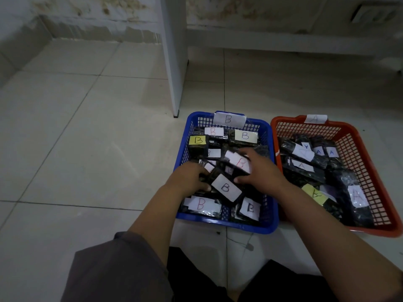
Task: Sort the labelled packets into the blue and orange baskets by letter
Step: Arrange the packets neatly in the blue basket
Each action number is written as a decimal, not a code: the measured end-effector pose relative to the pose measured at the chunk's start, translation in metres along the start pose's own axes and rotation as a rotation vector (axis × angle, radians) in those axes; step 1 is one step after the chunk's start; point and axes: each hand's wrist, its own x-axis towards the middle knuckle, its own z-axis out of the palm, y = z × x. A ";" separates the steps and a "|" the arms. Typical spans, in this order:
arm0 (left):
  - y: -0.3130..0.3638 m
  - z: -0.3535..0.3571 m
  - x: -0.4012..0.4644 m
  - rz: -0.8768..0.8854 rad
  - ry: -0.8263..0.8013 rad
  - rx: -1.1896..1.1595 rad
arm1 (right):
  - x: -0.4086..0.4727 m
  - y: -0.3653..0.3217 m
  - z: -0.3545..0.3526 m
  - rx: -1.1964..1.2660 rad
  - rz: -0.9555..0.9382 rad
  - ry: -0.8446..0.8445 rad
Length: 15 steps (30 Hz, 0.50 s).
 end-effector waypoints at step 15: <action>0.017 0.018 0.004 0.134 -0.132 0.153 | -0.039 0.036 -0.018 0.250 0.147 0.047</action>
